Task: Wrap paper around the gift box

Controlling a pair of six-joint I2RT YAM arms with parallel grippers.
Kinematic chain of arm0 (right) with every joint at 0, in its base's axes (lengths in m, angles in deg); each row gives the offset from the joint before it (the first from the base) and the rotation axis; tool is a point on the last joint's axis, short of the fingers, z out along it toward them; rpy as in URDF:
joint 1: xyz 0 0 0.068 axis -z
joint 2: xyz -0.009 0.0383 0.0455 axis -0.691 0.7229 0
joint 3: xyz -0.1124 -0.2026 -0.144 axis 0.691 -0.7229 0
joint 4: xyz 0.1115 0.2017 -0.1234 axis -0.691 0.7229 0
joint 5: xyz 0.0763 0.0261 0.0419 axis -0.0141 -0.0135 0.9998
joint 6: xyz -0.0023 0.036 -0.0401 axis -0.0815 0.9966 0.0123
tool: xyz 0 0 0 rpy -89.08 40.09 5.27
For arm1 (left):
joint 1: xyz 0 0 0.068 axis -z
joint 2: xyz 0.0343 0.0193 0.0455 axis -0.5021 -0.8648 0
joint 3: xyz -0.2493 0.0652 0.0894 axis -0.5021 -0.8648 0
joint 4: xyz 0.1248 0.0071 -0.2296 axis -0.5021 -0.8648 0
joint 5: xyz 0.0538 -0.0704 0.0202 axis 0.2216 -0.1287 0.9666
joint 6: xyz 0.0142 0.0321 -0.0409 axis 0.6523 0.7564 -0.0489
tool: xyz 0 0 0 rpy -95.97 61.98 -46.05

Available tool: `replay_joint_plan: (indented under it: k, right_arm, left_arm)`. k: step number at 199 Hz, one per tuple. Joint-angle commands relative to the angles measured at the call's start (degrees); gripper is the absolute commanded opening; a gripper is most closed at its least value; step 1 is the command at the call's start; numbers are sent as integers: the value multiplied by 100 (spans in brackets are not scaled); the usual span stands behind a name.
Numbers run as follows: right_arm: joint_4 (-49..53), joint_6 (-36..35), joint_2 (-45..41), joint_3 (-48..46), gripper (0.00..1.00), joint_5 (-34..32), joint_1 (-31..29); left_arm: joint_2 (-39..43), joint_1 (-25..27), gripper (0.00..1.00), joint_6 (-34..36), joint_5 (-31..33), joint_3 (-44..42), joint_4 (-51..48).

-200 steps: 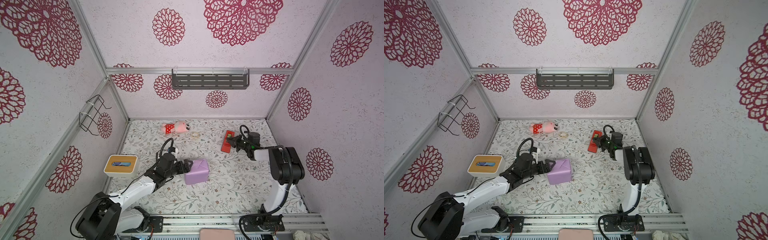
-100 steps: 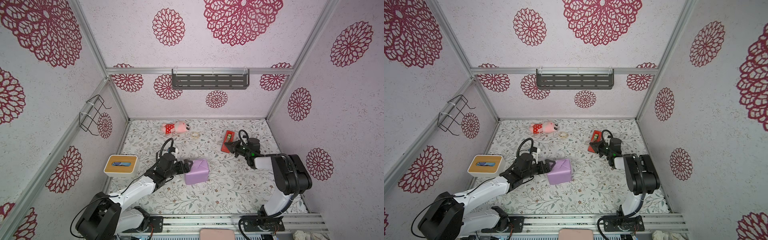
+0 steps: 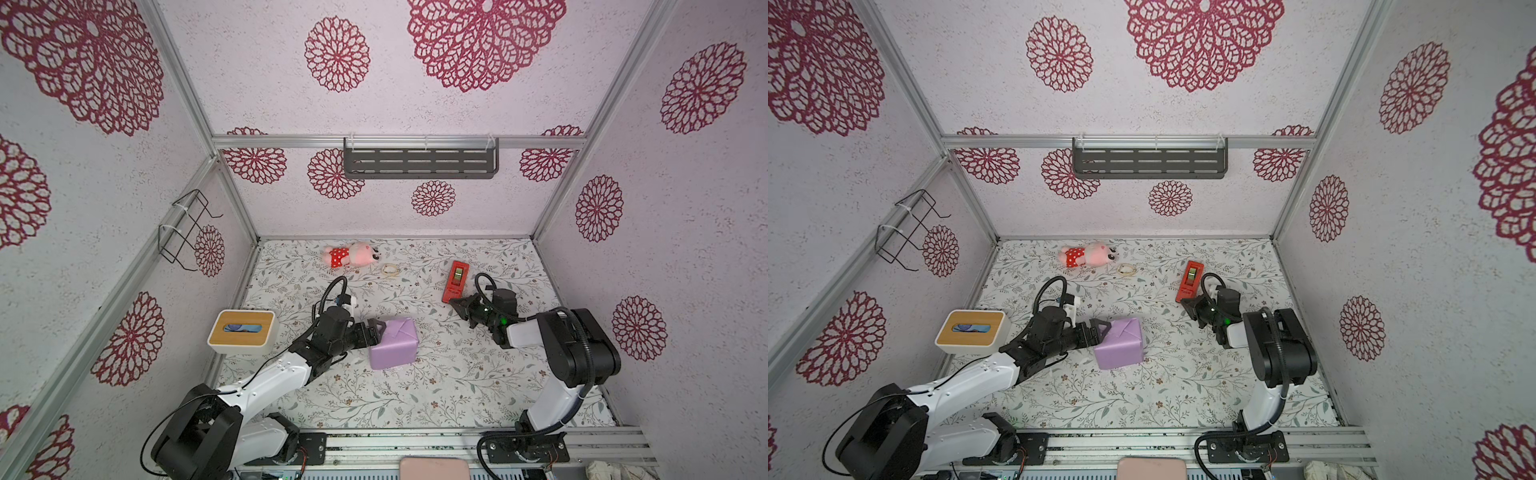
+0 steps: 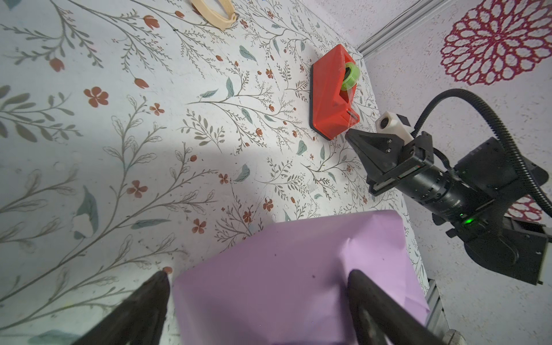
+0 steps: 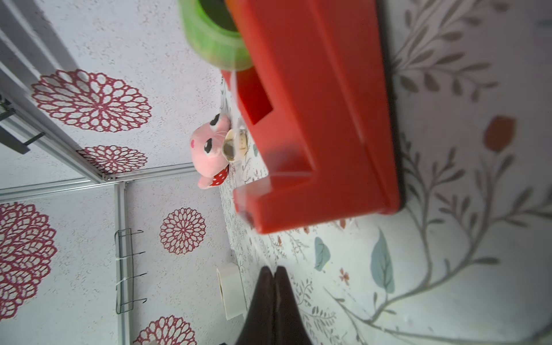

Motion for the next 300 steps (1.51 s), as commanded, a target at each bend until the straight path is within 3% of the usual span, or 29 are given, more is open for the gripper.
replay_joint_plan:
  k: [1, 66, 130, 171, 201, 224, 245, 300]
  right_arm:
    - [169, -341, 228, -76, 0, 25, -11]
    - [1560, -1382, 276, 210, 0, -835, 47]
    - [3131, -2655, -273, 672, 0, -1468, 52]
    - [3648, -3183, -465, 939, 0, -1125, 52]
    - [3776, -3308, -1734, 667, 0, -699, -73]
    - [3872, -3302, -2935, 461, 0, -489, -719]
    - [3888, -3262, -3523, 463, 0, -281, -1518]
    - [3993, -3382, -3297, 929, 0, -427, -3149]
  left_arm:
    - [-100, -15, 94, 169, 3, -157, -673]
    - [-137, -15, 94, 142, -32, -171, -634]
    - [-144, -8, 94, 142, -16, -199, -620]
    - [-137, -15, 94, 165, 9, -202, -659]
    - [-145, -15, 94, 168, -4, -194, -686]
    - [-188, -15, 94, 177, 1, -186, -711]
    - [-231, -14, 94, 176, -12, -176, -713]
    - [-285, -15, 94, 177, 2, -149, -697]
